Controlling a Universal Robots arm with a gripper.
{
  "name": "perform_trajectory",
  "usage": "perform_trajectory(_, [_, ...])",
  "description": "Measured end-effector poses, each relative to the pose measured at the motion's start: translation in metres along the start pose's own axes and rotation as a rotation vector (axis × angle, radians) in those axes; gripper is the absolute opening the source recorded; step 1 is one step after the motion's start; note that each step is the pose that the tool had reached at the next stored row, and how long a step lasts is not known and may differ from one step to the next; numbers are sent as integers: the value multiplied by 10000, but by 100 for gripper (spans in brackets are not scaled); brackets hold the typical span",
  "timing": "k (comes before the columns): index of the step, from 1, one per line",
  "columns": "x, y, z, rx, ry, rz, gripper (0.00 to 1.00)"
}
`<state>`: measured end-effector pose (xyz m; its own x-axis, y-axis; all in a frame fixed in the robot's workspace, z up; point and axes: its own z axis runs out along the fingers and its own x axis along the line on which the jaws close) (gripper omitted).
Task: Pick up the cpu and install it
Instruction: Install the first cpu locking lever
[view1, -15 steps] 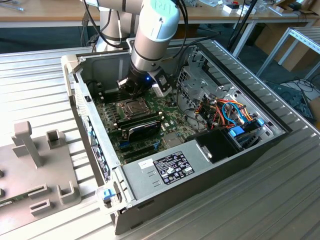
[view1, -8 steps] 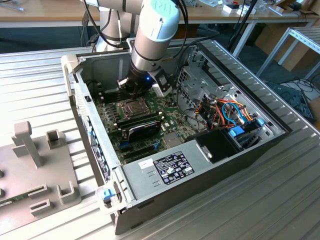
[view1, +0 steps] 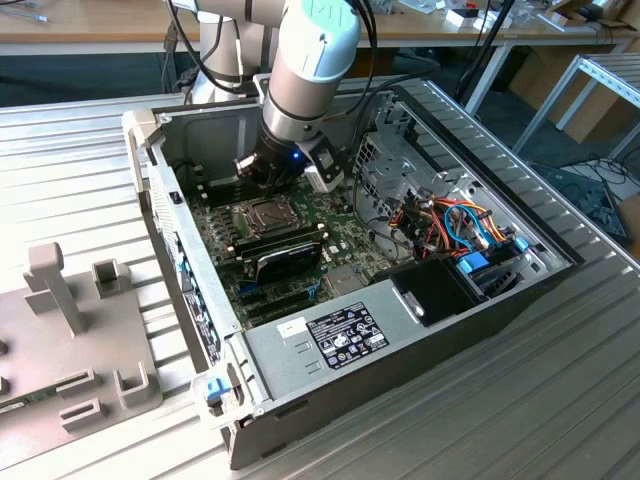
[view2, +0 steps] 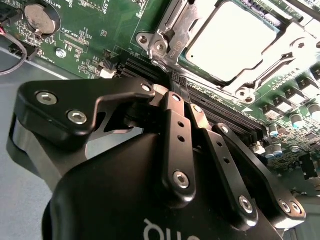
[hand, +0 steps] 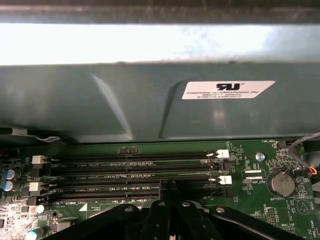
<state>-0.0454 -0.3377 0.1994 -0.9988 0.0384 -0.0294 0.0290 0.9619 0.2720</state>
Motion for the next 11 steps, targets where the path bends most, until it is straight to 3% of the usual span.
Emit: perform_trajectory(11, [-4, 44, -159, 4, 2, 1, 11])
